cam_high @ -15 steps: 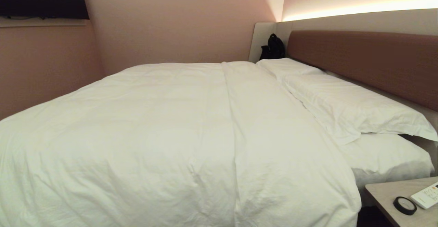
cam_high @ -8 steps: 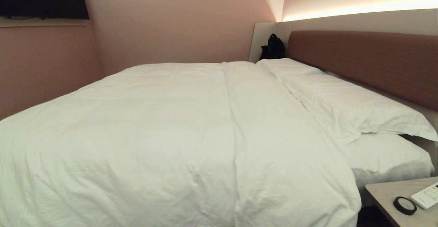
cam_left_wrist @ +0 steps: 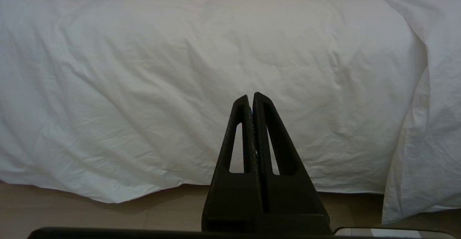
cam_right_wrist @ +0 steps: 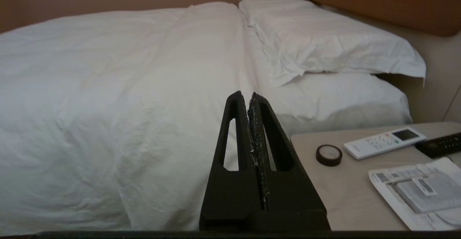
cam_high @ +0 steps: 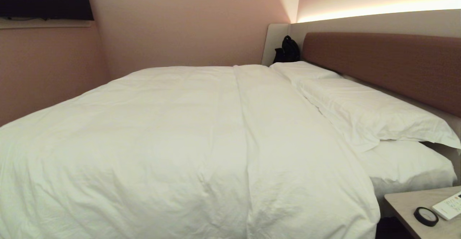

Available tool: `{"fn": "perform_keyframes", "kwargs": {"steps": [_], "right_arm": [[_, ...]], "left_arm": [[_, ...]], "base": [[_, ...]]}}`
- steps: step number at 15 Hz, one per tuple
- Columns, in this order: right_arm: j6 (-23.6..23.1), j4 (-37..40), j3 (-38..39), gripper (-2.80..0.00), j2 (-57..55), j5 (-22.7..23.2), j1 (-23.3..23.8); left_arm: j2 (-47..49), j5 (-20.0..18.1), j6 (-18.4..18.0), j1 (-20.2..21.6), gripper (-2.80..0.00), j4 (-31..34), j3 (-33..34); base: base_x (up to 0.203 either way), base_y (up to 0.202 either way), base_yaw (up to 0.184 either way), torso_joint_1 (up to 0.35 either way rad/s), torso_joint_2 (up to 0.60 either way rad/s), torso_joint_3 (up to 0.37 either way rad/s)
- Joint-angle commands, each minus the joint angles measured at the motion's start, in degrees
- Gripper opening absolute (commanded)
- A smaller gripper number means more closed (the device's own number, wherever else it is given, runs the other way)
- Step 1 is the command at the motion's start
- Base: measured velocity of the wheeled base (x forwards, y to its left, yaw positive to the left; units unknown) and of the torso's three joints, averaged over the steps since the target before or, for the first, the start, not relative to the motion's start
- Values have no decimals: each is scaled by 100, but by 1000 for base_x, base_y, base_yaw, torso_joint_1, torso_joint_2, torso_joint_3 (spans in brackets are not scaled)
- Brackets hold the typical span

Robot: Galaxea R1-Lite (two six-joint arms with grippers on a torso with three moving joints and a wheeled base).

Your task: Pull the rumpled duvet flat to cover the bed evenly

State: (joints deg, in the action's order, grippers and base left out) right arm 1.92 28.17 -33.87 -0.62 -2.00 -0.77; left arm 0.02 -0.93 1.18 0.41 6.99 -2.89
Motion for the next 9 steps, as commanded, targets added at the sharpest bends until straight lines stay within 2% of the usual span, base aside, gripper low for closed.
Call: {"fn": "perform_keyframes", "kwargs": {"steps": [1,6,9], "right_arm": [[-33,-463,465,-280,36,-28,-2],[-252,-2160,2371,-280,36,-50,-2],[-241,-2325,2684,-280,36,-46,-2]], "left_arm": [[6,5,5,2,-280,4,8],[6,5,14,2,-280,4,8],[6,-4,14,2,-280,4,8]], "base": [[0,0,0,0,0,0],[0,0,0,0,0,0],[0,0,0,0,0,0]]}}
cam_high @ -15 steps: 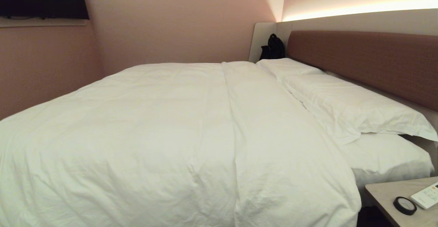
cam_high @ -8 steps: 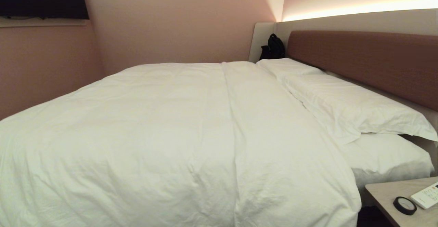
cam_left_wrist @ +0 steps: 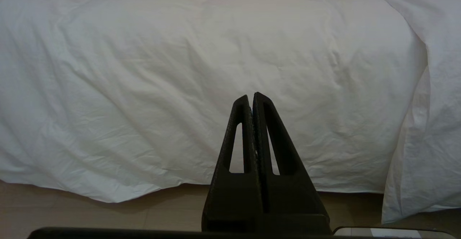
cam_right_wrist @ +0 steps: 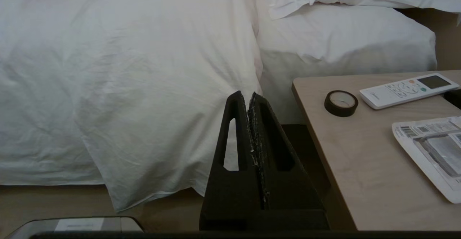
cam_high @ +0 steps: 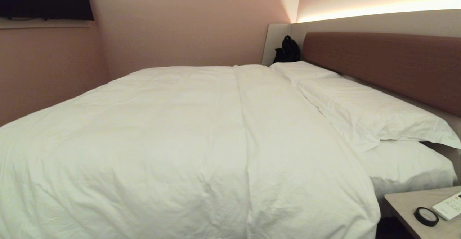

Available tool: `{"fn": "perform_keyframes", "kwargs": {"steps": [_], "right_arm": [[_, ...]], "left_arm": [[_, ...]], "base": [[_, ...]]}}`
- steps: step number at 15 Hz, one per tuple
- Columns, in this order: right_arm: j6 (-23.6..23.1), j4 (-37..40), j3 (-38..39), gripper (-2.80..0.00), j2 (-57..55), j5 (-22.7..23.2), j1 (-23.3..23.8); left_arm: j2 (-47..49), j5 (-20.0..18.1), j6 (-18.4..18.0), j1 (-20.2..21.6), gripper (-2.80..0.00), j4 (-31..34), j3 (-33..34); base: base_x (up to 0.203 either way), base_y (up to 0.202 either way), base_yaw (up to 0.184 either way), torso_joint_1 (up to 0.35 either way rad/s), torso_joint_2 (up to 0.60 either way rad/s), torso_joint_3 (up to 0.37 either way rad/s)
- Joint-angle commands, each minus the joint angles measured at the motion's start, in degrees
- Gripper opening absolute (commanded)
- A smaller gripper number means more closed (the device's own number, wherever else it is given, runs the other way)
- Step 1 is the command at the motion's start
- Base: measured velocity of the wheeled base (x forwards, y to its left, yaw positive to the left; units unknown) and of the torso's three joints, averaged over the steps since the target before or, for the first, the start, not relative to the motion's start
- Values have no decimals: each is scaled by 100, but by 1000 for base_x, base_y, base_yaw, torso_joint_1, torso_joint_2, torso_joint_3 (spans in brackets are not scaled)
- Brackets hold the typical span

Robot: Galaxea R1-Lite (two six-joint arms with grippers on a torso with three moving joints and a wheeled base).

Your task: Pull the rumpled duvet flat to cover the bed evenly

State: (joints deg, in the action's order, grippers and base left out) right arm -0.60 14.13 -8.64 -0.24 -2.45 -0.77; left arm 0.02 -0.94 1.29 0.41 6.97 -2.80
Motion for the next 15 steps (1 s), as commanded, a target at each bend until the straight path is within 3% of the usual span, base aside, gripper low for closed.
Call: {"fn": "perform_keyframes", "kwargs": {"steps": [1,3,7,15], "right_arm": [[24,-921,222,-280,-2,-1,-2],[33,-935,260,-280,-2,-1,-2],[-19,-1728,741,-280,-2,-9,-2],[34,-1645,864,-280,-2,184,-2]], "left_arm": [[6,-3,3,2,-280,6,-1],[6,-3,3,2,-280,2,-1],[6,6,3,2,-280,6,-1],[3,6,3,2,-280,2,-1]], "base": [[0,0,0,0,0,0],[0,0,0,0,0,0],[0,0,0,0,0,0],[0,0,0,0,0,0]]}}
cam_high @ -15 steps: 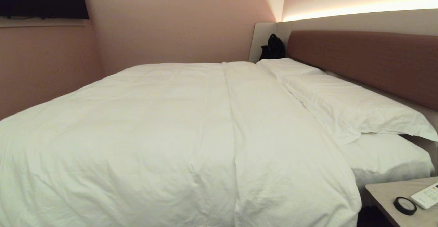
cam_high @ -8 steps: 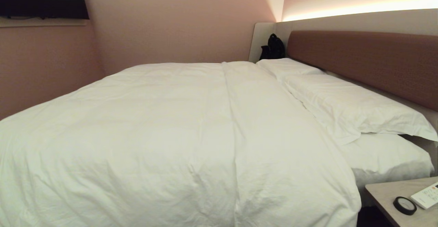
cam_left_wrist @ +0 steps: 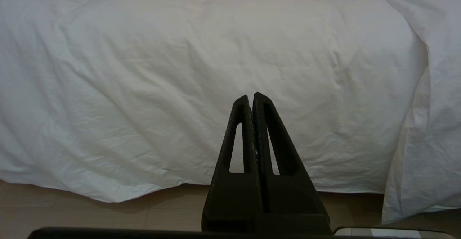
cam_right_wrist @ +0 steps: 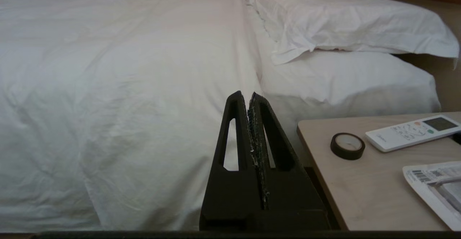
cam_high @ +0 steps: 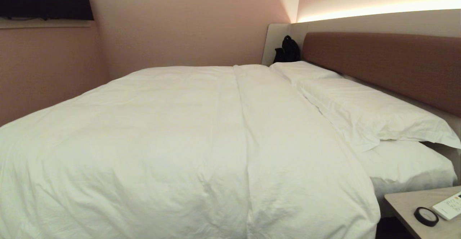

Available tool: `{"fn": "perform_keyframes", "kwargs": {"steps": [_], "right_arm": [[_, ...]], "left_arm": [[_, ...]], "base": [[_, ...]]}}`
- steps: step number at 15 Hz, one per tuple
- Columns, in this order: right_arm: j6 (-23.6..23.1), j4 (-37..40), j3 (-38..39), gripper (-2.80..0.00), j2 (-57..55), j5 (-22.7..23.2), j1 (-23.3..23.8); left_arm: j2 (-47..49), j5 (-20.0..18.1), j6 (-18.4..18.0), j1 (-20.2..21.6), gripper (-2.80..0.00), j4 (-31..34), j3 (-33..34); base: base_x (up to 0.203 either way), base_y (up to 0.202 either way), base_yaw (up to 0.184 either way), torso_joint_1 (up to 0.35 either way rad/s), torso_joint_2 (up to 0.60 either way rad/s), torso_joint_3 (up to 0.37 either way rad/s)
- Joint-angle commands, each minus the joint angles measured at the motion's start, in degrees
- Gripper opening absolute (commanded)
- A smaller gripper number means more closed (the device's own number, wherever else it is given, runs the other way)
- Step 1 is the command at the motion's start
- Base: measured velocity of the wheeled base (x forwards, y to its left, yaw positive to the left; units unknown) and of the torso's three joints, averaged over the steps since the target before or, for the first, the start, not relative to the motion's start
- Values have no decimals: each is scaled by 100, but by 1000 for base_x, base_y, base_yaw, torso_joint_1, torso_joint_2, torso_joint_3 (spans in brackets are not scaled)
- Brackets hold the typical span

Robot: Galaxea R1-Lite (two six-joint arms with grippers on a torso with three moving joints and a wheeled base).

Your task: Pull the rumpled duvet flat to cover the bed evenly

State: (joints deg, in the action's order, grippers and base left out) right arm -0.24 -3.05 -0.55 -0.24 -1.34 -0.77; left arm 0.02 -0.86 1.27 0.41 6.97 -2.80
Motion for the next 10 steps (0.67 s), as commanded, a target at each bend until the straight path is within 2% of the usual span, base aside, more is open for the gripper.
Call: {"fn": "perform_keyframes", "kwargs": {"steps": [1,10], "right_arm": [[12,266,55,-280,4,87,-2],[-2,261,55,-280,7,90,-2]], "left_arm": [[-2,-2,5,2,-280,-3,-1],[-2,-2,-4,2,-280,6,-1]], "base": [[0,0,0,0,0,0],[0,8,-2,1,0,0]]}}
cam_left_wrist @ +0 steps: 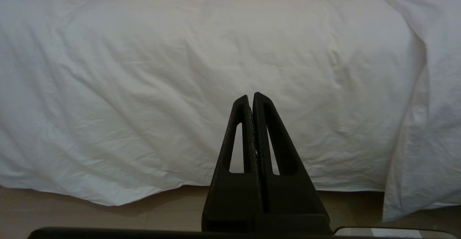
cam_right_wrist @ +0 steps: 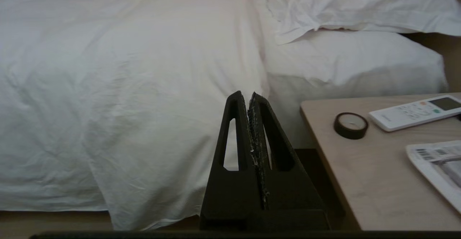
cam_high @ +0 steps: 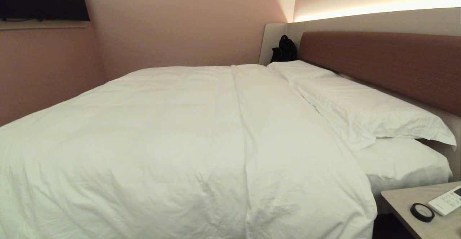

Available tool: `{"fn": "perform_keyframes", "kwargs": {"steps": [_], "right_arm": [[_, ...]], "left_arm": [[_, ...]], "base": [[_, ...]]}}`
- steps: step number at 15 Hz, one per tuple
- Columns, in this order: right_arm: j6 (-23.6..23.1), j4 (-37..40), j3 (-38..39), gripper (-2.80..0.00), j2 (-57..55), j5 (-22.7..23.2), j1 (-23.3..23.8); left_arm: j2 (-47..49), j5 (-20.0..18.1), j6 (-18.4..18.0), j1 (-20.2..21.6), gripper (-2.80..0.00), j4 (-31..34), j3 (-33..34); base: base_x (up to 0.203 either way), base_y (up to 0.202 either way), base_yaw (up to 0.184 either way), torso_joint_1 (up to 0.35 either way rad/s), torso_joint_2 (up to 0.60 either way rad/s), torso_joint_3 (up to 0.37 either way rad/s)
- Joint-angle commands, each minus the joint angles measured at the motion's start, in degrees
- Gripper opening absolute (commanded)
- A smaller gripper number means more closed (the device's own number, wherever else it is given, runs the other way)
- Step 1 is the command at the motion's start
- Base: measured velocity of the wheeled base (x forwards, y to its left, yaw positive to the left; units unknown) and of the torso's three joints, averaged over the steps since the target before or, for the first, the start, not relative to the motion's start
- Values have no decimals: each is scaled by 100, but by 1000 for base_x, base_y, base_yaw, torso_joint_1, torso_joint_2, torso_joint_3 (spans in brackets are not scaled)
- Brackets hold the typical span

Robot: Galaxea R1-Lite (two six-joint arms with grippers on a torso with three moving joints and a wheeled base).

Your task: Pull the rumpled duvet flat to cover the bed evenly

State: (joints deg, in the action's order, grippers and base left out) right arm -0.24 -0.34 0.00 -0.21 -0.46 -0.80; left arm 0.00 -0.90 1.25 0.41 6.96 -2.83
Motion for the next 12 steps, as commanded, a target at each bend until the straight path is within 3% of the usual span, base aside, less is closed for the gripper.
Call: {"fn": "perform_keyframes", "kwargs": {"steps": [1,12], "right_arm": [[-2,-10,0,-280,3,2,1],[-11,-10,0,-280,3,2,1]], "left_arm": [[0,2,7,2,-280,-2,2],[5,2,-2,2,-280,7,2]], "base": [[1,131,-5,12,7,-2],[0,196,-1,1,3,3]]}}
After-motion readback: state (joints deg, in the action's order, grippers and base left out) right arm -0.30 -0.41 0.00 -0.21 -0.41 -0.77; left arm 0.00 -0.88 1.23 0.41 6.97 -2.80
